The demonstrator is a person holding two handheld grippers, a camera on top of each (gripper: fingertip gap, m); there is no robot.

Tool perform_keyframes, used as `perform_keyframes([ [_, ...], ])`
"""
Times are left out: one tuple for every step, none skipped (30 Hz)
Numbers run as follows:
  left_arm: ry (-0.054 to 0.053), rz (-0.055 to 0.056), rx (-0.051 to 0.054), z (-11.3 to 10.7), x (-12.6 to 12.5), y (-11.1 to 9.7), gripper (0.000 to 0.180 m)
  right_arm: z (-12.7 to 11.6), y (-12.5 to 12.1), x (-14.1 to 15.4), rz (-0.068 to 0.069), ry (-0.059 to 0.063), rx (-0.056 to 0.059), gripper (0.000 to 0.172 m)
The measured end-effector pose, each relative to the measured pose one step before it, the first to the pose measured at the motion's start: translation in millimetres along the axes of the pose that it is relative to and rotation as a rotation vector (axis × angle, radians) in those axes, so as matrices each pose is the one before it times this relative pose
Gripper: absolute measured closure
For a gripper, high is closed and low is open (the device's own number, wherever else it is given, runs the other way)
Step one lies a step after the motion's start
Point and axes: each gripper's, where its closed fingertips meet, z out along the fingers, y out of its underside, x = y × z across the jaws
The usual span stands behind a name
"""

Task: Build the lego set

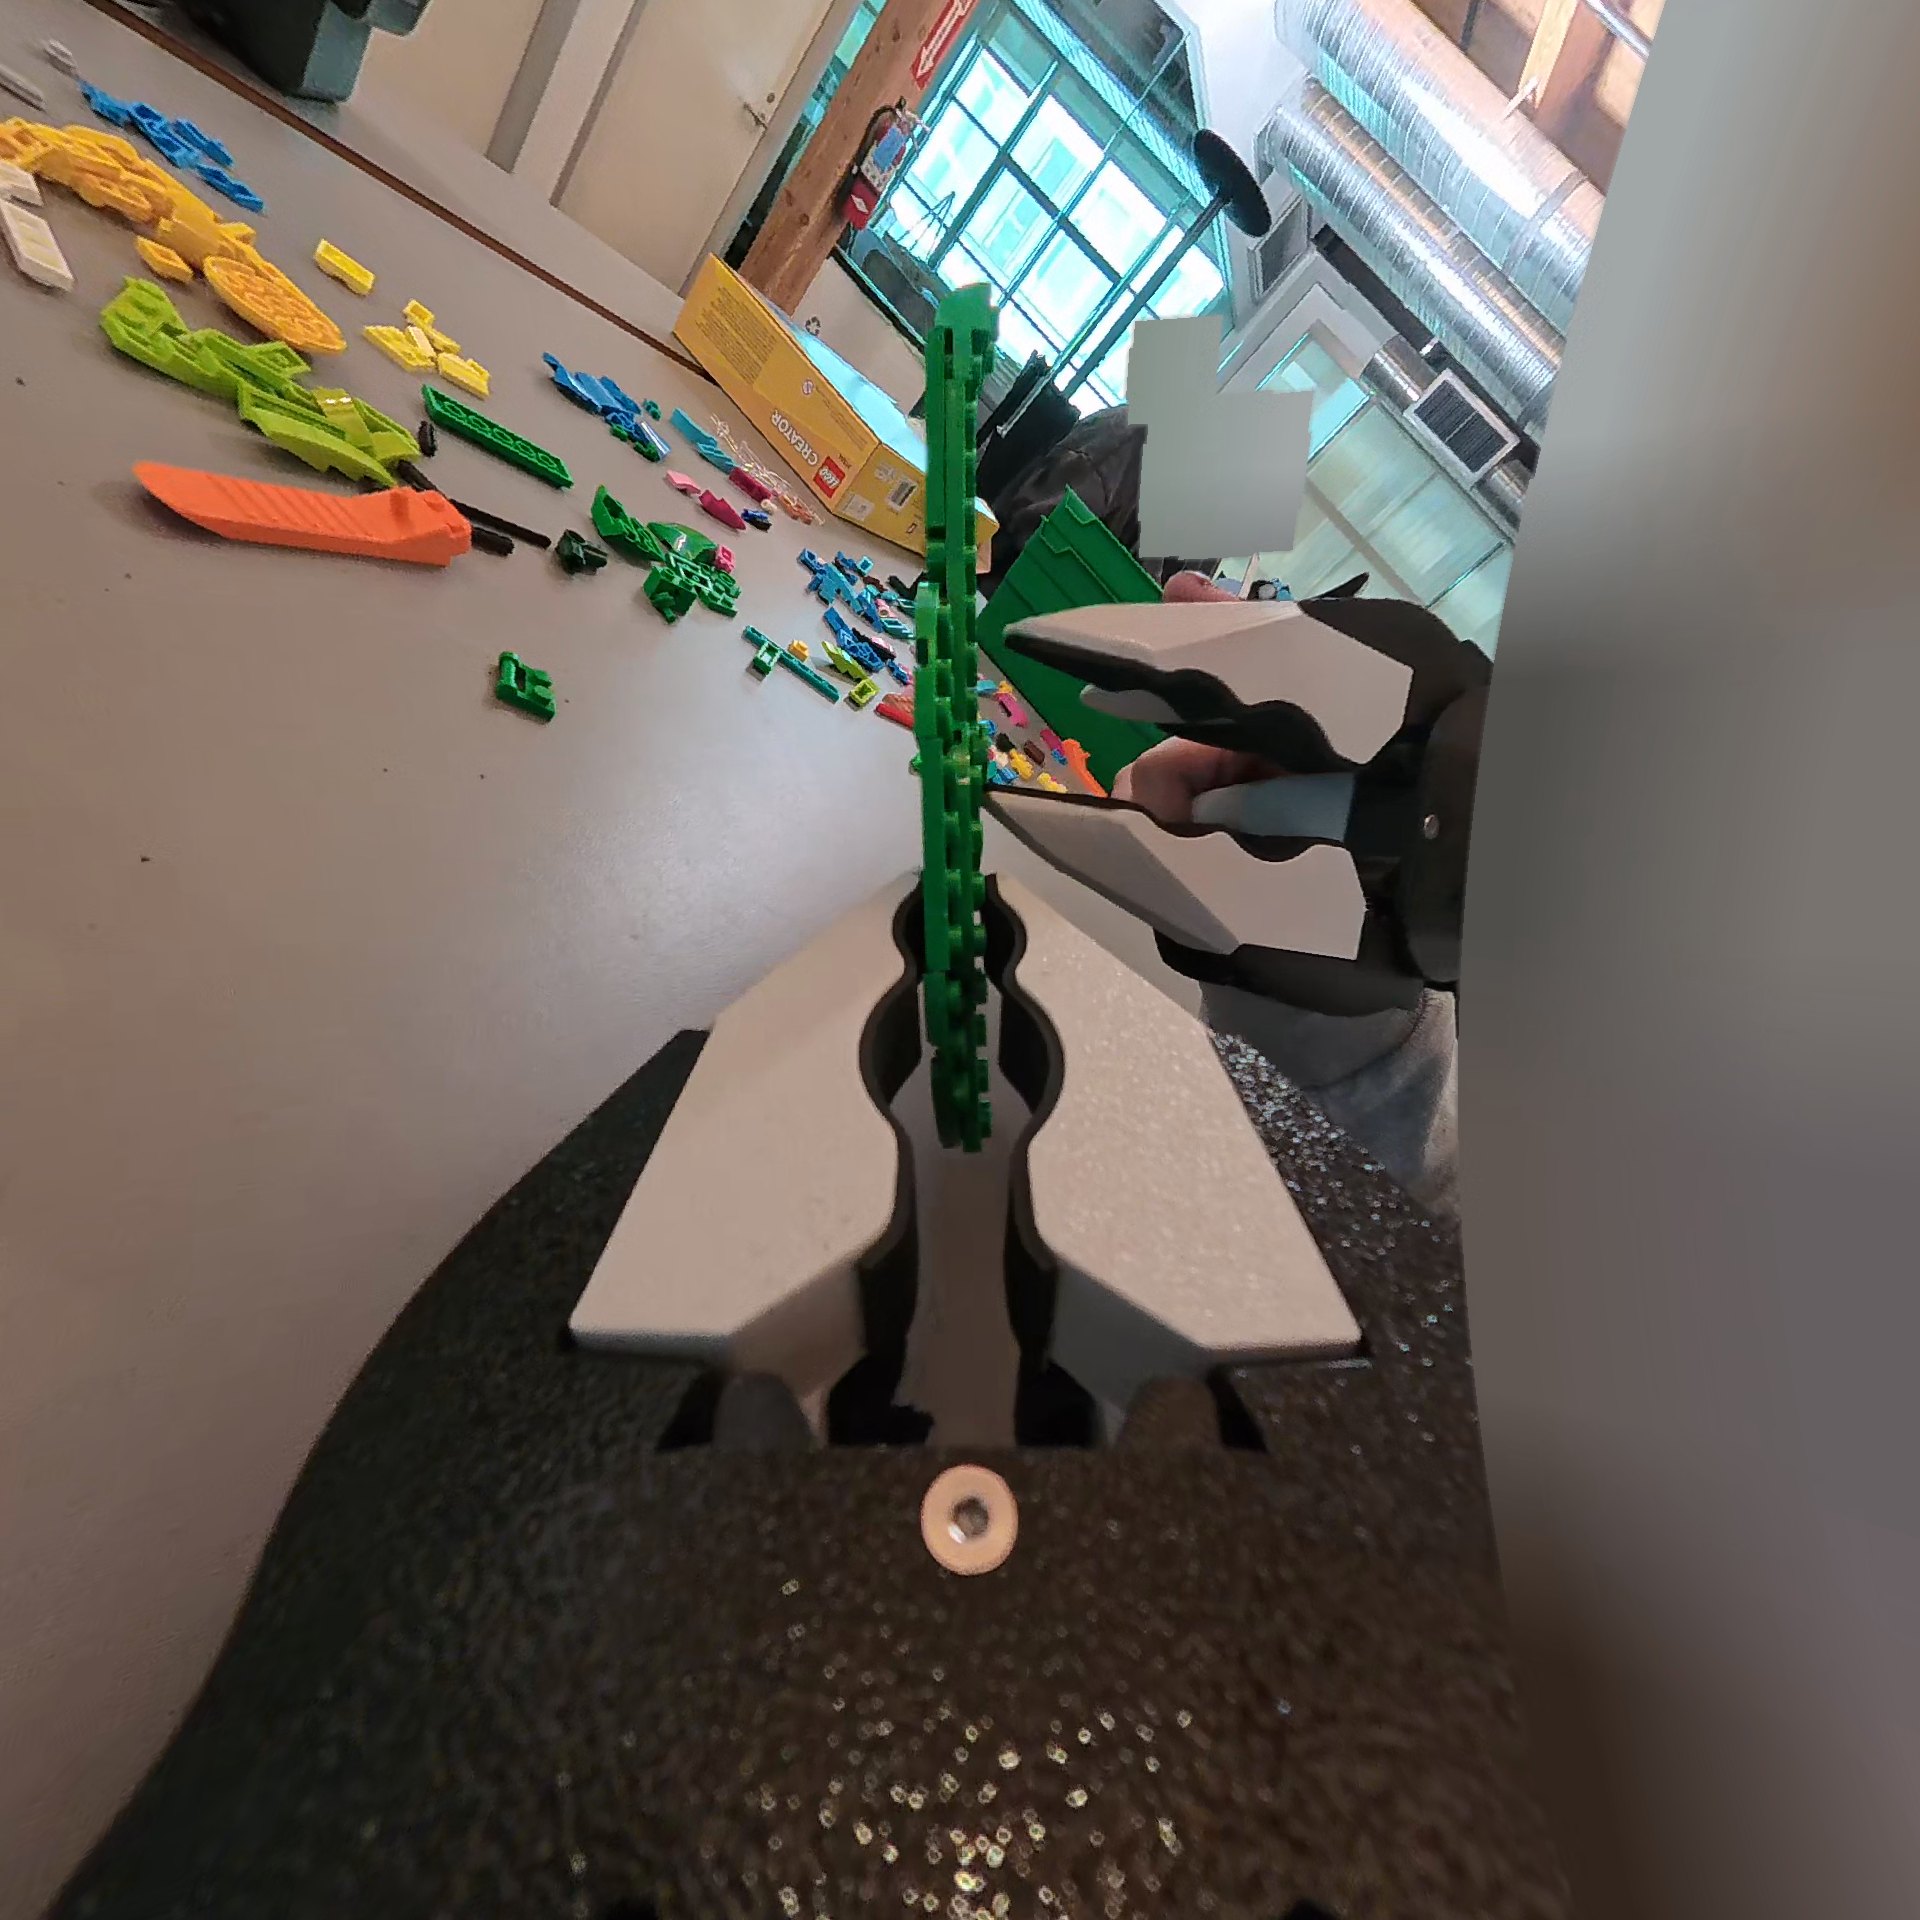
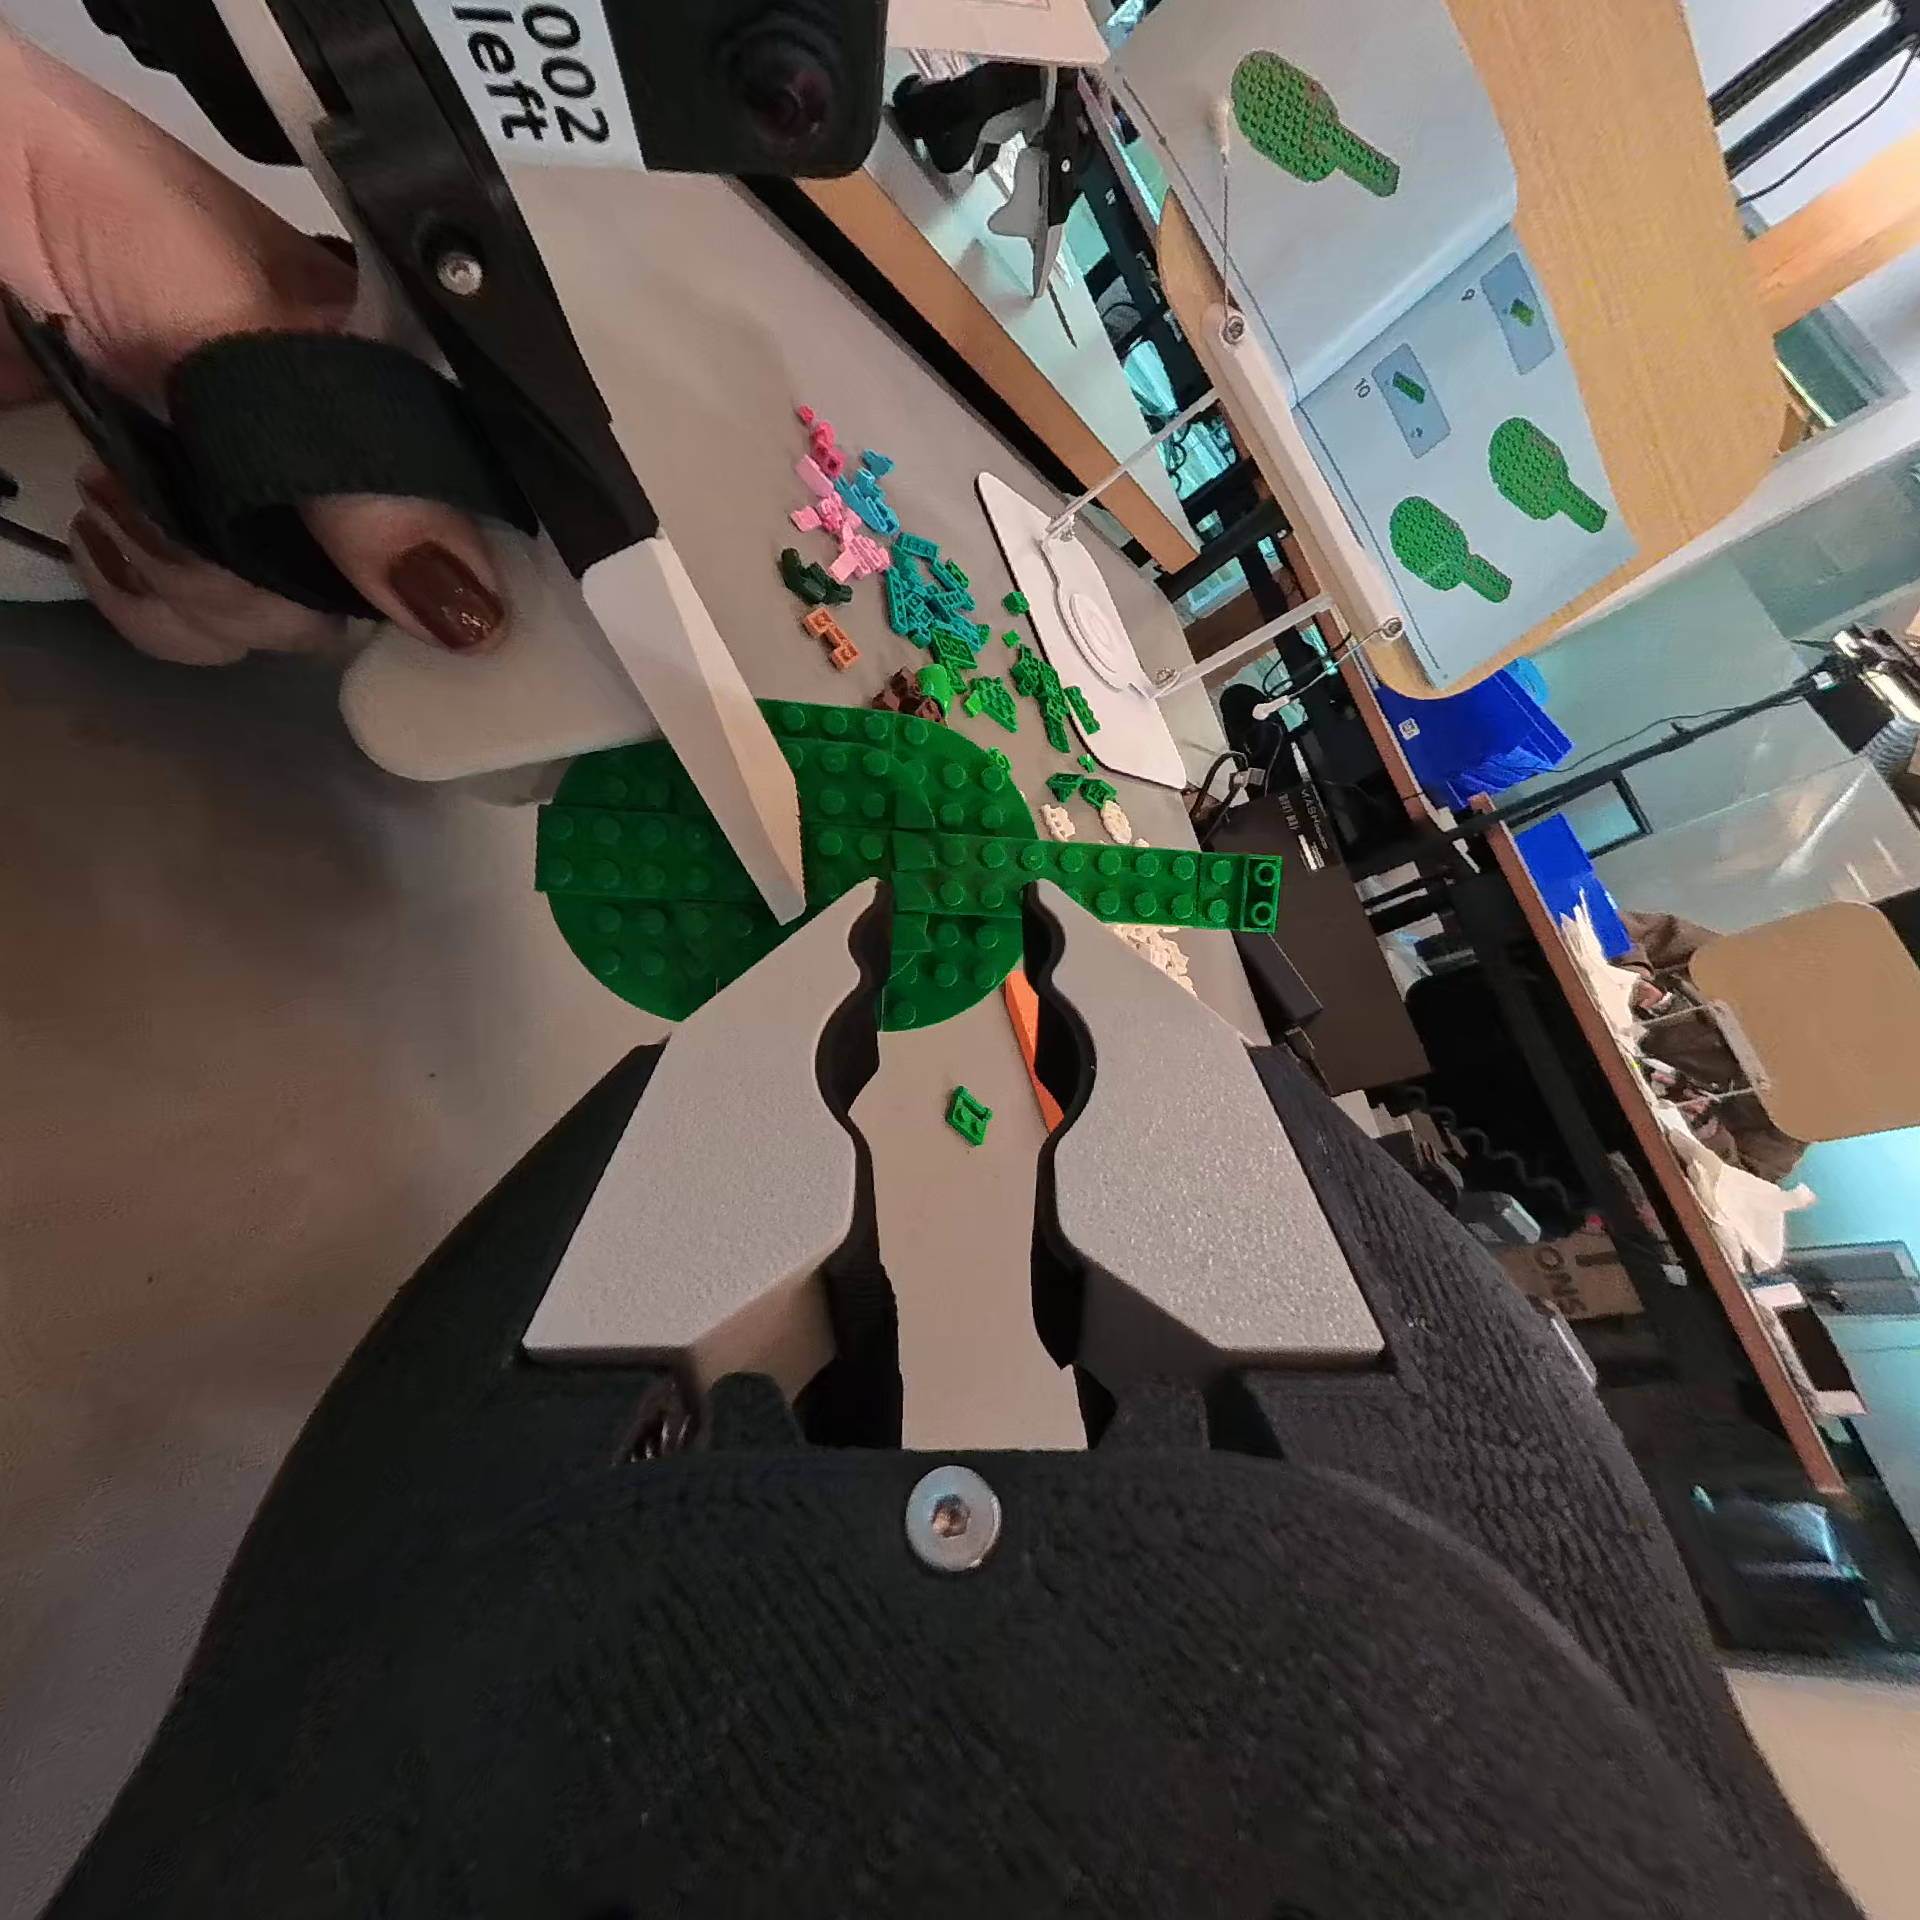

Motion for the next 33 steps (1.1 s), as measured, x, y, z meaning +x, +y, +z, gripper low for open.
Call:
perform_keyframes([
  [0.0002, -0.0025, -0.0014, 0.01, -0.15, 0.14, 0.176, 0.09, 0.19, -0.13, -0.003, 0.0006, -0.0022, 0.148],
  [0.0011, -0.0028, -0.0017, 0.08, -0.07, 0.12, 0.176, 0.04, 0.1, -0.25, -0.0039, -0.0008, -0.0011, 0.148],
  [0.0012, -0.0007, -0.0028, 0.11, 0.07, 0.38, 0.176, -0.26, 0.25, -0.41, -0.0037, -0.004, -0.001, 0.148],
  [-0.0013, 0.0045, -0.0037, 0.33, 0.15, 0.53, 0.176, -0.44, 0.27, -0.15, -0.0009, -0.0059, -0.0014, 0.148],
  [-0.002, 0.0079, -0.0038, 0.32, 0.32, 0.72, 0.176, -0.64, 0.18, -0.24, 0.0016, -0.0085, -0.0009, 0.148],
  [-0.0003, 0.0077, -0.0034, 0.36, 0.57, 0.65, 0.176, -0.75, 0.19, -0.08, 0.0003, -0.008, -0.0005, 0.148],
  [0.0004, 0.005, -0.005, 0.34, 0.57, 0.73, 0.176, -0.67, 0.39, 0.14, 0.0022, -0.0057, -0.0023, 0.147],
  [0.0013, 0.0021, -0.0025, 0.32, 0.48, 0.43, 0.175, -0.3, 0.1, 0.8, 0.0084, -0.0009, -0.0026, 0.145],
  [0.0013, 0.0026, 0.0017, -0.19, 0.41, -0.24, 0.175, -0.02, -0.27, 0.66, 0.0095, 0.0019, -0.001, 0.145],
  [-0.001, 0.0023, 0.0038, -0.24, 0.19, -0.46, 0.175, 0.29, -0.06, 1.01, 0.0074, 0.0077, -0.0034, 0.144],
  [-0.005, 0.0011, 0.0043, -0.2, -0.57, -0.53, 0.175, 0.97, 0.2, 0.82, 0.0111, 0.0106, -0.0062, 0.144],
  [-0.0054, -0.0011, 0.0056, -0.31, -0.77, -0.82, 0.175, 1.13, 0.05, 0.84, 0.0137, 0.0122, -0.0056, 0.143],
  [-0.0051, -0.0016, 0.007, -0.41, -0.85, -0.99, 0.175, 1.13, -0.14, 0.33, 0.0135, 0.0115, -0.0037, 0.143],
  [-0.0051, -0.0004, 0.0055, -0.42, -0.78, -0.8, 0.175, 0.99, -0.19, -0.04, 0.0104, 0.0095, -0.0026, 0.145],
  [-0.005, -0.0005, 0.005, -0.35, -0.69, -0.67, 0.175, 1.04, 0.07, -0.13, 0.0094, 0.0103, -0.0035, 0.146],
  [-0.0064, -0.0009, 0.0042, -0.2, -1.0, -0.56, 0.175, 1.12, 0.13, -0.44, 0.0113, 0.0093, -0.0059, 0.147],
  [-0.0071, -0.0006, 0.0039, -0.23, -0.98, -0.53, 0.175, 1.17, -0.1, -0.57, 0.0051, 0.0108, -0.0055, 0.149],
  [-0.0051, -0.0007, 0.0055, -0.42, -0.78, -0.81, 0.175, 0.93, -0.41, -0.21, -0.0023, 0.0136, -0.0042, 0.15],
  [-0.0045, -0.001, 0.0042, -0.3, -0.74, -0.56, 0.175, 0.97, -0.11, -0.32, -0.0028, 0.0109, -0.0063, 0.152],
  [-0.005, -0.0011, 0.0033, -0.16, -0.78, -0.44, 0.175, 0.79, 0.0, 0.14, -0.0003, 0.0112, -0.0079, 0.152],
  [-0.0043, -0.0004, 0.0026, -0.22, -0.53, -0.44, 0.175, 0.52, -0.26, -0.21, -0.002, 0.0064, -0.0056, 0.152],
  [-0.0015, -0.0002, 0.003, -0.19, -0.22, -0.42, 0.175, 0.09, -0.66, -0.63, -0.0187, 0.0003, 0.0017, 0.153],
  [0.0001, 0.0007, 0.0018, -0.17, -0.05, -0.25, 0.175, -0.45, -0.6, -0.35, -0.0335, -0.0017, 0.0075, 0.154],
  [0.0004, -0.0004, -0.0016, 0.09, 0.03, 0.15, 0.175, -0.49, 0.3, 0.09, -0.0222, -0.0032, 0.0053, 0.152],
  [0.0013, -0.0033, -0.0046, 0.42, -0.24, 0.55, 0.175, -0.33, 0.77, -0.03, 0.0038, -0.0103, 0.0022, 0.152],
  [0.0049, -0.0045, -0.0034, 0.21, 0.23, 0.31, 0.175, -0.62, 0.12, 0.32, 0.0151, -0.0103, 0.005, 0.151],
  [0.0063, -0.0027, -0.0008, -0.03, 0.63, -0.01, 0.176, -0.86, -0.65, 0.01, 0.0109, -0.0108, 0.0096, 0.15],
  [0.0031, 0.0015, -0.0032, 0.27, 0.5, 0.43, 0.176, -0.96, -1.34, -0.45, 0.0057, -0.0105, 0.01, 0.148],
  [0.001, 0.0048, -0.0044, 0.35, 0.55, 0.7, 0.176, -0.52, -0.94, 0.63, 0.0, 0.0002, 0.0038, 0.147],
  [0.0021, 0.0029, -0.0021, 0.23, 0.54, 0.26, 0.176, -0.02, 0.43, 0.77, -0.0078, 0.0043, -0.0048, 0.147],
  [0.0012, -0.0015, -0.001, -0.05, -0.01, 0.16, 0.176, 0.05, 0.56, -0.4, -0.0091, -0.002, -0.0045, 0.147],
  [0.0017, -0.0014, -0.0009, 0.04, 0.21, 0.14, 0.176, 0.07, 0.3, -0.3, -0.0033, -0.001, -0.0014, 0.147],
  [-0.0009, 0.0007, -0.0008, 0.04, -0.09, 0.18, 0.176, -0.02, -0.07, -0.26, 0.0013, -0.0025, 0.0011, 0.148],
])
